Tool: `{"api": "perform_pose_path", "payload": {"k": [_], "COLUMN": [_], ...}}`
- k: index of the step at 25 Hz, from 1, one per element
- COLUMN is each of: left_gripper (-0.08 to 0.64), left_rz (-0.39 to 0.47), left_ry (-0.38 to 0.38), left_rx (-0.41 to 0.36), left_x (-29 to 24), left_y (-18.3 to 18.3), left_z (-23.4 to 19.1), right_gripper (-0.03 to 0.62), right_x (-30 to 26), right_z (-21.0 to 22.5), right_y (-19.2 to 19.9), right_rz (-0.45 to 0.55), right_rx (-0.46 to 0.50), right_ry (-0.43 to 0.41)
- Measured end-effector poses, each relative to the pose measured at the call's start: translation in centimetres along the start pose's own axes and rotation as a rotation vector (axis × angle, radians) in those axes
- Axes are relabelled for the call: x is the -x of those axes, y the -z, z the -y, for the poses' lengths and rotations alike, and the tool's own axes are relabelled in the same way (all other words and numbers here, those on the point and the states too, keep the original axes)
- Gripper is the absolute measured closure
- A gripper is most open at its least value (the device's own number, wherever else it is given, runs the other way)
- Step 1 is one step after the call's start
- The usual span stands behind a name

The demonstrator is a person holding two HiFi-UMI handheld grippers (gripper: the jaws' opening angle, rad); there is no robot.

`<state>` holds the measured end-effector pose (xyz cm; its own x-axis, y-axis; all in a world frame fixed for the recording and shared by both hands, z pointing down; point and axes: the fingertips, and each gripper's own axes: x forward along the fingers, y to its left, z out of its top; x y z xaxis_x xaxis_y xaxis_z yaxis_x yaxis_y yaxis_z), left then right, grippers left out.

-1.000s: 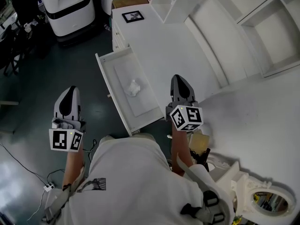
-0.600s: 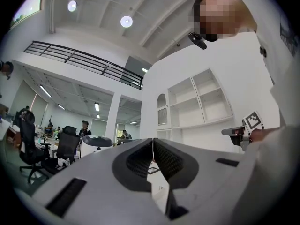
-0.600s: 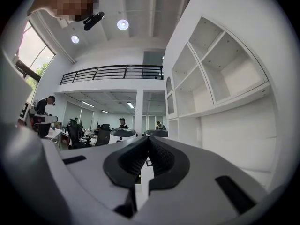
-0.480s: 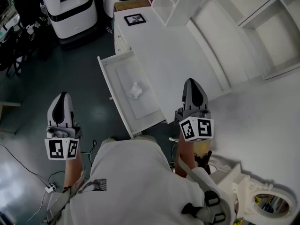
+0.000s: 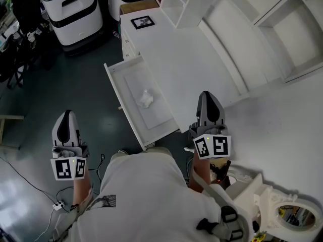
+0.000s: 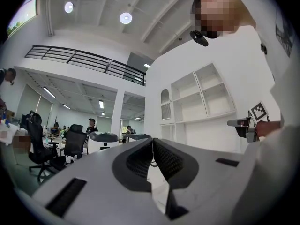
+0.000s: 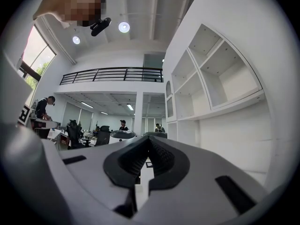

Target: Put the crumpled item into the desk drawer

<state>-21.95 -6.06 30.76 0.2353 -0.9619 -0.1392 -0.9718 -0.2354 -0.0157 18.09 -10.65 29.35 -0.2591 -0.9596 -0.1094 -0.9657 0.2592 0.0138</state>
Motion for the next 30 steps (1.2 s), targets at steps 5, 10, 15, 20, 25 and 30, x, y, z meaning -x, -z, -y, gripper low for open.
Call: {"api": "perform_pose_path", "payload": {"k": [5, 10, 15, 20, 25, 30], "left_gripper": [0.541, 0.541, 0.541, 0.541, 0.541, 0.541], "left_rz": [0.005, 0.01, 0.009, 0.012, 0.01, 0.009], "left_ry": [0.0, 0.003, 0.009, 0.012, 0.01, 0.006], "left_rx": [0.006, 0.017, 0.027, 0.029, 0.026, 0.023], "left_x": [0.2, 0.5, 0.8, 1.2, 1.5, 1.9], "left_y": [-0.1, -0.1, 0.1, 0.1, -0.2, -0.2], "left_z": [0.1, 0.1, 0.2, 0.3, 0.3, -0.1], "right_gripper": [0.581, 0.581, 0.581, 0.581, 0.581, 0.581], "right_x": [-0.2, -0.1, 0.1, 0.3, 0.3, 0.2], "right_z": [-0.7, -1.4, -1.8, -2.3, -2.7, -3.5], "right_y": [0.5, 0.5, 0.4, 0.4, 0.6, 0.5], "right_rz": [-0.017, -0.023, -0.023, -0.02, -0.024, -0.018], "right_rx": [0.005, 0.017, 0.021, 0.02, 0.02, 0.017], "right_ry": [-0.017, -0.027, -0.034, -0.039, -0.05, -0.06]}}
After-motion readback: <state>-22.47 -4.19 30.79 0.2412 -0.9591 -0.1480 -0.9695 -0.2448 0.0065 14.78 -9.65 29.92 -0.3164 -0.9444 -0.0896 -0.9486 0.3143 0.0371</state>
